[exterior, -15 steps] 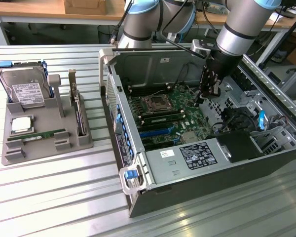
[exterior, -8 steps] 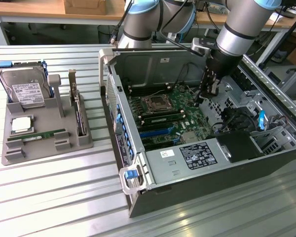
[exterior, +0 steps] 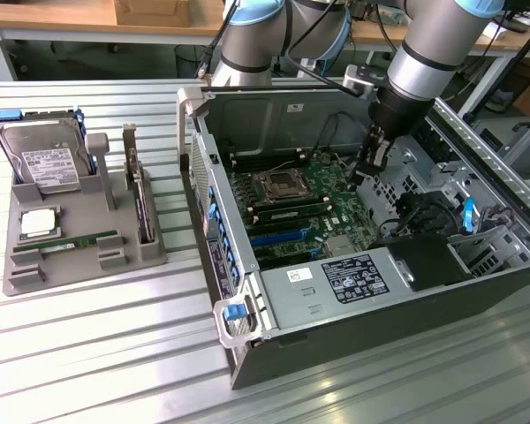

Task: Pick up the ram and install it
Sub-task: 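Press down the ram until it locks into place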

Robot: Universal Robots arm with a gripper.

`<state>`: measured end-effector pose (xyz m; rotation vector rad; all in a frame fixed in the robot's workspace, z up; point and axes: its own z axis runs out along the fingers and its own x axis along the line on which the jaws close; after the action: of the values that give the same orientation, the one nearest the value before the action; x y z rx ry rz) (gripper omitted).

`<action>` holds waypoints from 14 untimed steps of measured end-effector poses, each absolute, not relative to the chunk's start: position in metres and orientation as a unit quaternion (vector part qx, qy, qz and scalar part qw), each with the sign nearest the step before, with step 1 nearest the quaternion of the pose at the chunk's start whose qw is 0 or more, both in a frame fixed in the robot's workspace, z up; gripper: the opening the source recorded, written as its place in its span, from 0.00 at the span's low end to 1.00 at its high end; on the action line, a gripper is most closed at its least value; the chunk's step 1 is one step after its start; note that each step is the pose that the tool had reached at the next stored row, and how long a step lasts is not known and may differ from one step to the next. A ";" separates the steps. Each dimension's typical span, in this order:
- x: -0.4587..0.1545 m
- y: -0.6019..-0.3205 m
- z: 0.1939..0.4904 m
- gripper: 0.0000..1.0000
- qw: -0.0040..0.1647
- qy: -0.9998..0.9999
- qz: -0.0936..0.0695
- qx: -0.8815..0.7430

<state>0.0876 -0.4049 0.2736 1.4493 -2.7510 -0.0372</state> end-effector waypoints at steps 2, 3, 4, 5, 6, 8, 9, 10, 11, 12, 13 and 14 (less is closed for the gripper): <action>0.088 -0.405 0.274 0.10 0.016 -0.890 -0.012 0.456; 0.088 -0.405 0.274 0.10 0.016 -0.893 -0.012 0.450; 0.088 -0.405 0.274 0.10 0.016 -0.896 -0.012 0.444; 0.088 -0.405 0.274 0.10 0.016 -0.898 -0.012 0.439; 0.088 -0.405 0.274 0.10 0.016 -0.902 -0.012 0.432; 0.088 -0.405 0.274 0.10 0.015 -0.909 -0.013 0.417; 0.088 -0.405 0.274 0.10 0.015 -0.911 -0.013 0.411; 0.088 -0.405 0.274 0.10 0.015 -0.915 -0.013 0.404; 0.088 -0.405 0.274 0.10 0.015 -0.918 -0.013 0.397; 0.088 -0.405 0.274 0.10 0.015 -0.921 -0.013 0.389; 0.088 -0.405 0.274 0.10 0.015 -0.924 -0.013 0.382; 0.088 -0.405 0.274 0.10 0.015 -0.928 -0.013 0.373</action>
<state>0.0876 -0.4049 0.2735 1.1596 -2.8876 -0.0416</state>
